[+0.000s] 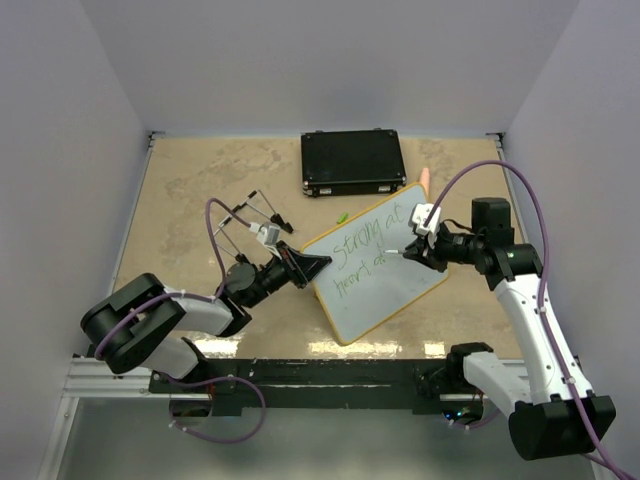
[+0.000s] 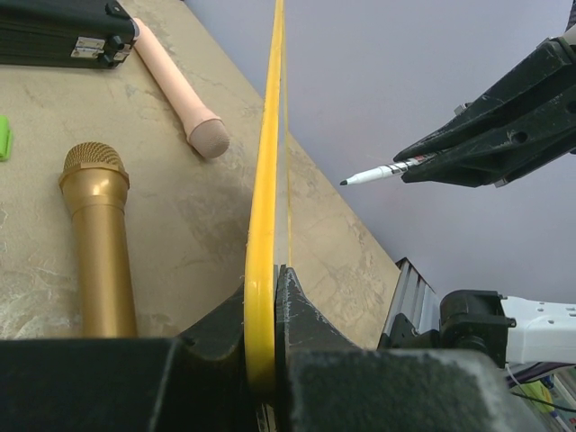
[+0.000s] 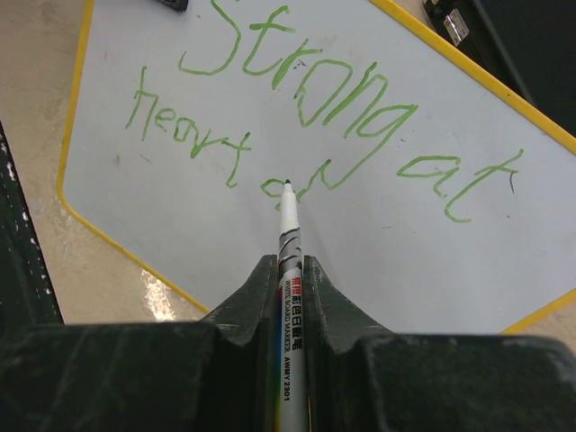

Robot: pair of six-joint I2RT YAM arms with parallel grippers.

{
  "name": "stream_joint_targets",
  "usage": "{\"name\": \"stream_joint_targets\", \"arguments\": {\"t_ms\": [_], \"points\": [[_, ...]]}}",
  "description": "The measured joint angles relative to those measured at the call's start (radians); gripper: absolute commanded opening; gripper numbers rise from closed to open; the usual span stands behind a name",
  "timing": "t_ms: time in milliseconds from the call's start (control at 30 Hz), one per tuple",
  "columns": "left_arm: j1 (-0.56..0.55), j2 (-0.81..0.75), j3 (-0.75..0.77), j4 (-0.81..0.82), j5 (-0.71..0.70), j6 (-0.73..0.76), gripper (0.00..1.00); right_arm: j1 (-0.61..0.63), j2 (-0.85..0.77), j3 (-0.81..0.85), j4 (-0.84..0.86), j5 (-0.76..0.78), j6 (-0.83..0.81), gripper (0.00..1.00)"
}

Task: Write a sentence on the whiteboard

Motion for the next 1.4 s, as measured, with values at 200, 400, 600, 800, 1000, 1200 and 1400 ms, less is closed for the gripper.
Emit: {"name": "stream_joint_targets", "arguments": {"t_ms": [200, 400, 600, 800, 1000, 1200, 1400], "points": [[0.0, -0.009, -0.006, 0.0, 0.0, 0.0, 0.0, 0.0, 0.0, 0.0, 0.007, 0.011, 0.019, 0.0], [0.0, -0.015, -0.013, 0.001, 0.0, -0.001, 0.0, 0.0, -0.001, 0.0, 0.018, 0.086, 0.021, 0.0], [0.001, -0.013, -0.014, 0.003, 0.0, -0.002, 0.0, -0.001, -0.001, -0.028, 0.018, 0.111, -0.034, 0.0], [0.002, -0.006, -0.014, 0.01, 0.001, -0.007, 0.0, -0.001, 0.041, -0.063, 0.019, 0.105, -0.089, 0.0], [0.002, -0.004, -0.014, 0.011, 0.001, -0.008, 0.0, -0.001, 0.08, -0.072, 0.042, 0.101, -0.097, 0.0], [0.002, 0.012, -0.01, 0.02, 0.003, -0.017, 0.0, -0.001, 0.082, -0.072, 0.076, 0.075, -0.097, 0.0], [0.002, 0.016, -0.009, 0.023, 0.004, -0.021, 0.0, 0.003, 0.092, -0.072, 0.081, 0.06, -0.097, 0.0]]}}
